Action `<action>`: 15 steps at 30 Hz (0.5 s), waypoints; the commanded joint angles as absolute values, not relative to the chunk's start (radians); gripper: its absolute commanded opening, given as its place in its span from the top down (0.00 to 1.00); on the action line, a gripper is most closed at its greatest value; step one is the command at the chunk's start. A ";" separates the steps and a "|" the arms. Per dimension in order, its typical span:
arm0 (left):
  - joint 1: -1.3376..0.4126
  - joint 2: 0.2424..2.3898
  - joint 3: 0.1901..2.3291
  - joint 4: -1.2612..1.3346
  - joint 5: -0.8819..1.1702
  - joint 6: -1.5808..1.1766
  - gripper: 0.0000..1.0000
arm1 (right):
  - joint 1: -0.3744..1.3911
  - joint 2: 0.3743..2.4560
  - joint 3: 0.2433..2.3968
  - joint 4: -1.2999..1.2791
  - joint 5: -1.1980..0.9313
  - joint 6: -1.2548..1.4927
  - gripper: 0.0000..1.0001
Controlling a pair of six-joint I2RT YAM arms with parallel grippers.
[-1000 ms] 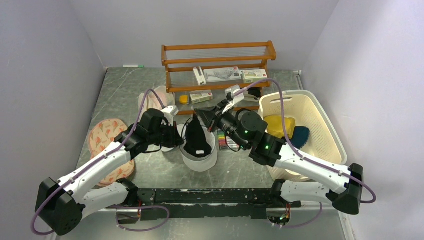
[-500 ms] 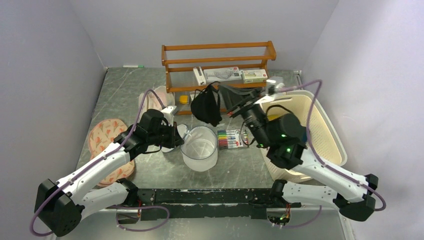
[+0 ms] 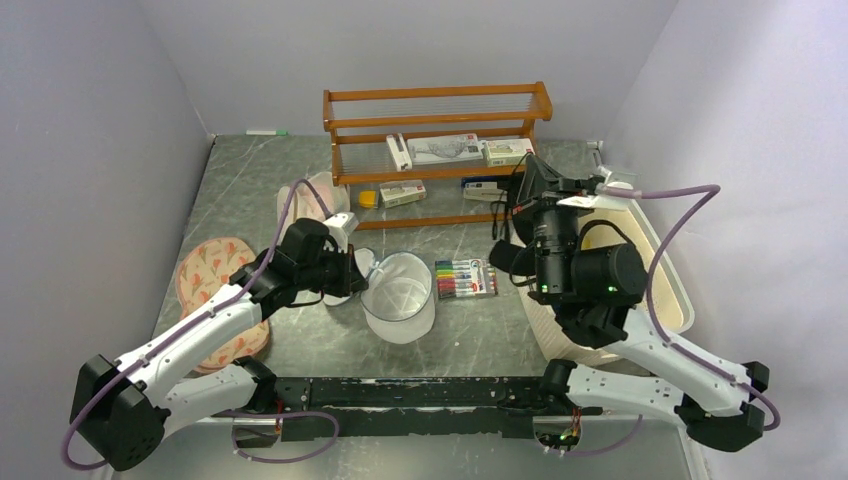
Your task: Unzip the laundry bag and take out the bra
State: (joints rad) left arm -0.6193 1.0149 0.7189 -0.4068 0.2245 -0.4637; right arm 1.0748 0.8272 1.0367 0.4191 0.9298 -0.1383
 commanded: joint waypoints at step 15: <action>-0.630 1.017 0.722 -0.379 0.212 -0.460 0.93 | 0.431 0.912 0.944 0.187 1.182 0.126 1.00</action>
State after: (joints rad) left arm -0.6193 1.0191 0.7189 -0.4068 0.2241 -0.4637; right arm 0.5610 0.9356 0.8894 0.6403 1.2198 -0.3897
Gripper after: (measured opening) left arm 0.076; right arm 0.006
